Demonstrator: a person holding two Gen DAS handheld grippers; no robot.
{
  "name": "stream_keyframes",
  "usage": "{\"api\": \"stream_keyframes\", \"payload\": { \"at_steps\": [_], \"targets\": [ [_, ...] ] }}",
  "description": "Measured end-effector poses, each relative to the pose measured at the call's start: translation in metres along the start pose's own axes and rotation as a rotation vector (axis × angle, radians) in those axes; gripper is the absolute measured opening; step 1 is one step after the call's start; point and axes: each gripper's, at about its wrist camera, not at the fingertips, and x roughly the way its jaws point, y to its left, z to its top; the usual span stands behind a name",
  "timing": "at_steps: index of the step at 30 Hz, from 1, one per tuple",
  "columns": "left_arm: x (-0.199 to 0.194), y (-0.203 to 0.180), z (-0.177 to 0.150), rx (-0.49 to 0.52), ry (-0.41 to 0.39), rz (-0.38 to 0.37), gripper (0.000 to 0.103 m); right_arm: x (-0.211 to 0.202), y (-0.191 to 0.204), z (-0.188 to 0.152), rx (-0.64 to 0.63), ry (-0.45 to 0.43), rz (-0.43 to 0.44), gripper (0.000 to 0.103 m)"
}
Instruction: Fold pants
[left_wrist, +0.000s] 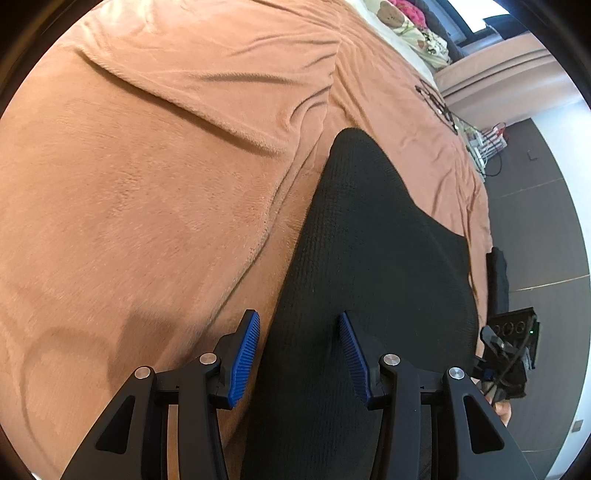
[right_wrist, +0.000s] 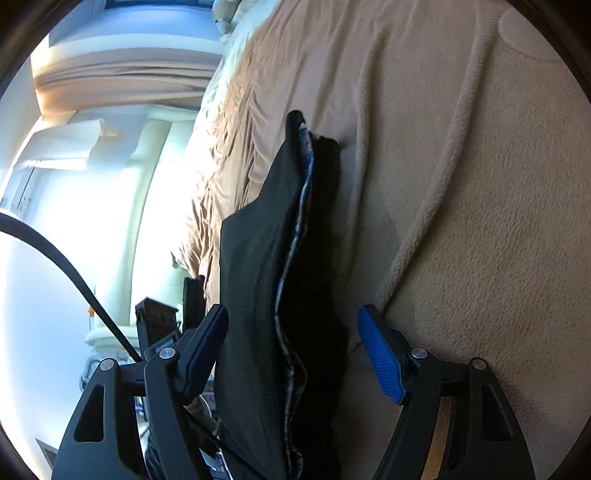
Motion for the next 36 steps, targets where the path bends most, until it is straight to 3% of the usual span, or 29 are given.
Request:
{"api": "stream_keyframes", "payload": {
  "at_steps": [10, 14, 18, 30, 36],
  "targets": [
    [0.006, -0.004, 0.008, 0.017, 0.006, -0.006, 0.048, -0.002, -0.002, -0.001, 0.035, 0.08, 0.048, 0.072],
    [0.008, -0.005, 0.014, 0.042, 0.01, -0.023, 0.048, -0.006, -0.011, 0.003, 0.055, 0.065, 0.089, 0.071],
    [0.011, -0.004, 0.019, 0.065, 0.014, -0.067, 0.048, -0.011, -0.02, 0.004, 0.066, 0.036, 0.096, 0.041],
    [0.026, -0.006, 0.043, 0.096, 0.037, -0.18, 0.047, 0.007, -0.017, 0.006, 0.048, 0.072, 0.073, 0.048],
    [0.033, -0.007, 0.053, 0.098, 0.046, -0.214, 0.033, 0.014, -0.009, 0.01, 0.016, 0.063, 0.055, 0.048]
  ]
}}
